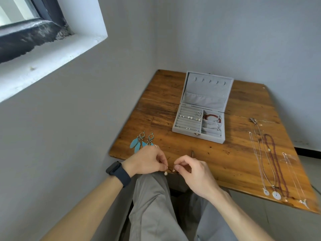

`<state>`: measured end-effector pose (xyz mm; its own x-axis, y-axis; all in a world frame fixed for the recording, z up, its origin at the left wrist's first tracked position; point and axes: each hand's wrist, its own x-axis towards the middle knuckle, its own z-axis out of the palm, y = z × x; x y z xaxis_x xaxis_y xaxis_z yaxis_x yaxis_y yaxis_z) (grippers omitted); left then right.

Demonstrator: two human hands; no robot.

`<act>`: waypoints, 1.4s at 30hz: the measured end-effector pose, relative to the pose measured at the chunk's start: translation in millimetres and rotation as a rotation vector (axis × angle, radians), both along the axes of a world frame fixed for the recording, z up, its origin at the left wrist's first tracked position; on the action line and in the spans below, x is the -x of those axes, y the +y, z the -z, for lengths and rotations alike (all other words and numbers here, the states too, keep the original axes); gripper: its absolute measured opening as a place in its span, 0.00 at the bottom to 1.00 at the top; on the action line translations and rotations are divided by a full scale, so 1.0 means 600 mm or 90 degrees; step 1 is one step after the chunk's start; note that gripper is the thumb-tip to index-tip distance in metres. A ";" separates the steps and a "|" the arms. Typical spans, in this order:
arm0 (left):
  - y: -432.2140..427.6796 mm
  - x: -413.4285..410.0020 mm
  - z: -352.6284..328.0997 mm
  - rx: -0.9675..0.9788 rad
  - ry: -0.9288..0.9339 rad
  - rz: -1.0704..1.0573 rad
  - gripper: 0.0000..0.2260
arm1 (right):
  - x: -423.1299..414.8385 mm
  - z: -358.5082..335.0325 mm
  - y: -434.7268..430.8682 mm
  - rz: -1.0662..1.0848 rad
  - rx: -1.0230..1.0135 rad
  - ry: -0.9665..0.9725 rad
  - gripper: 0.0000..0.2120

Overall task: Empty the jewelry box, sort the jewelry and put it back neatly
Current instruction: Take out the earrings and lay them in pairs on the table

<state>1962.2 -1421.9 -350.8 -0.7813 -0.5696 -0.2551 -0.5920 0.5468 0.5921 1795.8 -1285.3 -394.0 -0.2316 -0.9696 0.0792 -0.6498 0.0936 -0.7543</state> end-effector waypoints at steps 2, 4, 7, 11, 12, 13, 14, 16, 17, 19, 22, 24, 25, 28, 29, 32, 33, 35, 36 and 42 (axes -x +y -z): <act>-0.003 0.004 0.000 0.004 -0.018 -0.001 0.01 | 0.000 0.004 -0.002 -0.003 -0.021 -0.002 0.05; -0.006 0.012 0.003 0.014 -0.025 -0.006 0.01 | 0.003 0.009 -0.008 0.001 -0.033 -0.001 0.05; -0.013 0.028 0.010 0.051 -0.018 -0.020 0.02 | 0.008 0.013 -0.022 0.026 -0.035 0.005 0.05; -0.028 0.053 0.014 0.135 -0.045 -0.025 0.03 | 0.020 0.018 -0.048 0.064 -0.042 0.047 0.04; -0.033 0.059 0.014 0.149 -0.055 -0.026 0.03 | 0.023 0.019 -0.054 0.076 -0.041 0.060 0.03; -0.038 0.064 0.014 0.158 -0.060 -0.027 0.03 | 0.026 0.020 -0.060 0.086 -0.039 0.073 0.04; -0.043 0.069 0.015 0.164 -0.062 -0.029 0.03 | 0.028 0.020 -0.066 0.095 -0.036 0.079 0.04; -0.052 0.079 0.017 0.171 -0.062 -0.032 0.04 | 0.033 0.022 -0.078 0.107 -0.027 0.071 0.04; -0.056 0.083 0.018 0.170 -0.063 -0.034 0.04 | 0.036 0.023 -0.083 0.113 -0.024 0.064 0.04; -0.064 0.093 0.019 0.166 -0.065 -0.038 0.05 | 0.040 0.025 -0.092 0.124 -0.021 0.058 0.04; -0.072 0.106 0.021 0.164 -0.067 -0.044 0.05 | 0.046 0.029 -0.103 0.136 -0.030 0.064 0.05; -0.075 0.112 0.023 0.162 -0.062 -0.053 0.05 | 0.050 0.032 -0.109 0.142 -0.036 0.064 0.05; -0.075 0.114 0.024 0.162 -0.059 -0.058 0.05 | 0.052 0.034 -0.111 0.144 -0.038 0.065 0.05; -0.074 0.121 0.025 0.162 -0.052 -0.068 0.06 | 0.056 0.037 -0.116 0.153 -0.044 0.074 0.06; -0.073 0.122 0.025 0.164 -0.051 -0.070 0.06 | 0.057 0.038 -0.117 0.156 -0.043 0.076 0.06; -0.071 0.125 0.026 0.175 -0.045 -0.074 0.07 | 0.058 0.040 -0.118 0.163 -0.036 0.077 0.06; -0.070 0.125 0.026 0.176 -0.043 -0.076 0.07 | 0.058 0.041 -0.118 0.166 -0.034 0.078 0.06; -0.069 0.125 0.026 0.181 -0.041 -0.078 0.07 | 0.058 0.044 -0.117 0.170 -0.027 0.082 0.06; -0.068 0.124 0.025 0.184 -0.043 -0.079 0.08 | 0.058 0.045 -0.118 0.171 -0.024 0.084 0.06; -0.063 0.122 0.024 0.211 -0.056 -0.089 0.07 | 0.058 0.047 -0.119 0.178 -0.009 0.095 0.06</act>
<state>1888.7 -1459.4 -364.9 -0.6740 -0.7318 -0.1012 -0.7146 0.6111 0.3403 1761.2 -1356.4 -422.2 -0.4757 -0.8715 0.1191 -0.7007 0.2936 -0.6503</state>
